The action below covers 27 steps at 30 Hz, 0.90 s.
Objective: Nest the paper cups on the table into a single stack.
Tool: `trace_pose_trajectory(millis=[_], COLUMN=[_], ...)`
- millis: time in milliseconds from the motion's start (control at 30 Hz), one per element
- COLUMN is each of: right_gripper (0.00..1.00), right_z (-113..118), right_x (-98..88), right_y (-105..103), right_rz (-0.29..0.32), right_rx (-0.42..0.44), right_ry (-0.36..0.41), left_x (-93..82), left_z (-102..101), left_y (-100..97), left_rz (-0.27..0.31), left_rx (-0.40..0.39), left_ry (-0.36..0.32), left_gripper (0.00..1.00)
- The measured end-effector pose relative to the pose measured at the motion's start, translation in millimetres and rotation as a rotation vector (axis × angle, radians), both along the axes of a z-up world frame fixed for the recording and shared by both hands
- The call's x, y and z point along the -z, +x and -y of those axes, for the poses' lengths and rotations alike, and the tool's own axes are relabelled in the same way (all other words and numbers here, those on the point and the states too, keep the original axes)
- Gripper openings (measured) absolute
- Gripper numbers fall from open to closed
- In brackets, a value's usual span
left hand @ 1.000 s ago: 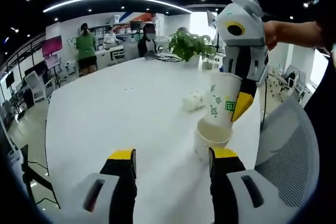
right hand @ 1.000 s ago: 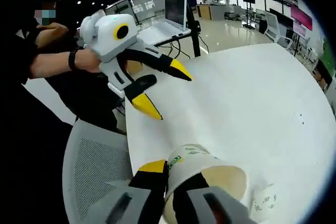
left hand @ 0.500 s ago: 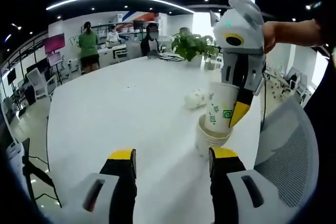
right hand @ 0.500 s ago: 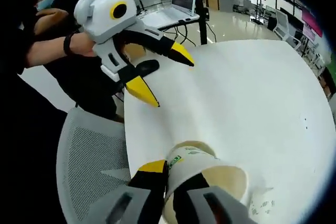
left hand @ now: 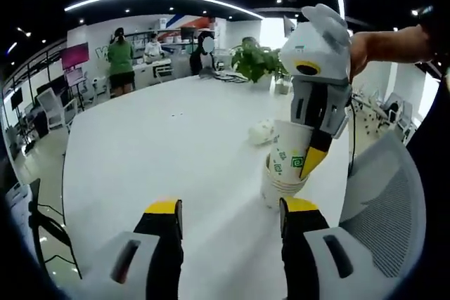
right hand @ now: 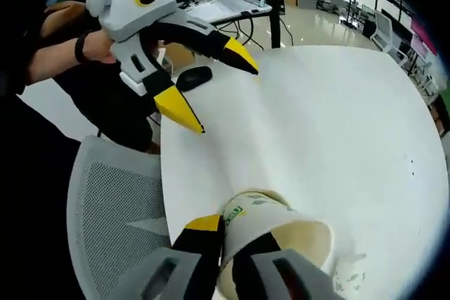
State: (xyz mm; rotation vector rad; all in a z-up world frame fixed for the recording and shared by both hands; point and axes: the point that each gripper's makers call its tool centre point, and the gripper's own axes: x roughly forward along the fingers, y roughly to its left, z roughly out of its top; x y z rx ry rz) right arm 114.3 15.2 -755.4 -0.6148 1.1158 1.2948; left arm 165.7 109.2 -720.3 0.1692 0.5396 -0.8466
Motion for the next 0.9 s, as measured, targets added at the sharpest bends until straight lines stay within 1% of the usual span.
trace_pose_trajectory(millis=[67,100,133,200,300,400,467,500,600,767,833,900], right_gripper=[0.01,0.02,0.02,0.03,0.05,0.06,0.07,0.07,0.09,0.10,0.11,0.11], right_z=[1.1,1.4,1.5,2.8,2.4,0.7,2.6,2.7,4.4,4.7,4.4,4.6], right_x=[5.9,5.6,5.6,1.9,2.1,5.0,0.3,1.7,-2.0,-6.1,-6.6,-7.4], right_y=[5.8,5.3,5.3,0.9,2.8,9.0,5.2,6.9,5.9,9.3,11.9,14.5], right_rz=[0.001,0.003,0.004,0.006,0.014,0.020,0.025,0.027,0.038,0.049,0.053,0.058], right_rx=[-0.006,-0.010,-0.010,-0.012,-0.014,-0.014,-0.014,-0.017,-0.026,-0.024,-0.026,-0.025], right_ry=[-0.006,-0.008,-0.008,-0.008,-0.009,-0.008,-0.012,-0.014,-0.022,-0.016,-0.015,-0.013], left_x=[2.5,3.9,-0.5,-1.0,3.8,0.3,-1.7,-2.3,0.4,-0.6,4.4,0.9], left_z=[-1.8,-3.1,0.0,0.1,-3.7,-1.5,0.4,1.3,0.3,2.8,-0.7,2.2], left_y=[1.1,2.2,-1.1,-1.1,3.7,2.4,1.1,0.6,1.6,1.0,6.1,4.6], left_rz=[-0.001,-0.001,-0.001,-0.002,-0.002,-0.001,0.000,0.000,-0.003,-0.002,-0.002,-0.001], left_rx=[0.000,-0.001,-0.001,-0.001,-0.001,-0.002,-0.001,-0.001,0.001,0.004,0.005,0.007], left_ry=[0.003,0.003,0.002,0.001,0.004,0.002,0.001,0.001,0.004,0.004,0.005,0.003], left_gripper=[0.54,0.54,0.54,0.54,0.54,0.54,0.54,0.54,0.54,0.54,0.54,0.54])
